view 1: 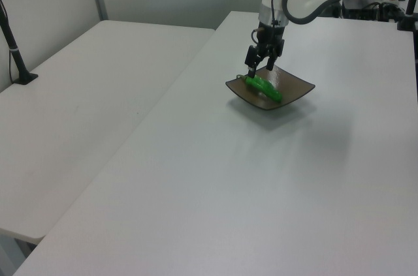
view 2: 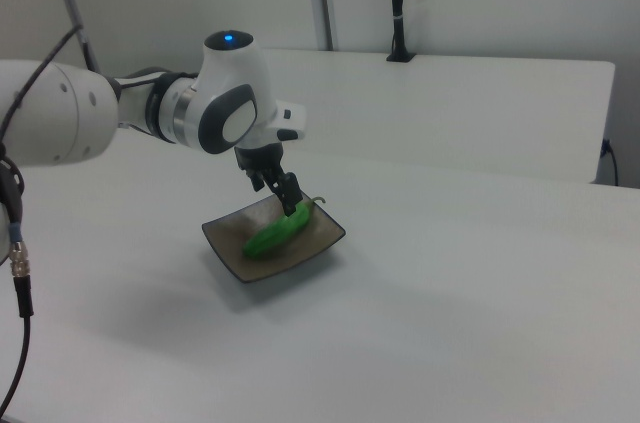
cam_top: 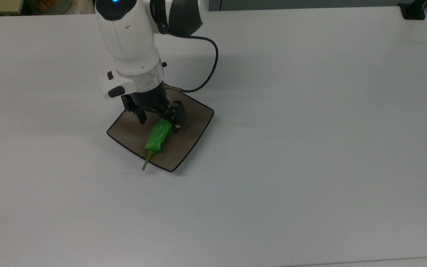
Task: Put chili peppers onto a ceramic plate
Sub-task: 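Open the gripper to release the pepper onto the plate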
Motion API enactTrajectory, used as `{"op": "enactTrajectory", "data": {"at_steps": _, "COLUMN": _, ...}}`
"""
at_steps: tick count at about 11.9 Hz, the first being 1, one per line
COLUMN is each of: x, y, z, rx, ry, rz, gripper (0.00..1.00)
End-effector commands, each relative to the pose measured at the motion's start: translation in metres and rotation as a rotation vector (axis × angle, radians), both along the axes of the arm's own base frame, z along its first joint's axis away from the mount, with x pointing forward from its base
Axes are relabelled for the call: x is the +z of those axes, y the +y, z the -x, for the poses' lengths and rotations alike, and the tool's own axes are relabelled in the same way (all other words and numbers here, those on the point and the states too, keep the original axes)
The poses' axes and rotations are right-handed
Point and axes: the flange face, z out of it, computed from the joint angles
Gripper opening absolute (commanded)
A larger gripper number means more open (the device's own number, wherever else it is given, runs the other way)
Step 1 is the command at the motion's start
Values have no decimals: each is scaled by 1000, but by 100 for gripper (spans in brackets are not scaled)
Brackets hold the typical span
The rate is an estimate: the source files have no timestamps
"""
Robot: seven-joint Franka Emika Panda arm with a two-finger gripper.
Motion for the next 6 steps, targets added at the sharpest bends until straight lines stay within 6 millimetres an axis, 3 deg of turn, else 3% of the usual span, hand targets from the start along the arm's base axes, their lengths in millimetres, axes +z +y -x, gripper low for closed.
{"op": "enactTrajectory", "data": {"at_steps": 1, "x": 35, "y": -5, "z": 23, "rx": 74, "ry": 64, "rz": 67, "gripper": 100}}
{"op": "enactTrajectory", "data": {"at_steps": 6, "x": 107, "y": -16, "z": 100, "rx": 366, "ry": 231, "rz": 134, "gripper": 100}}
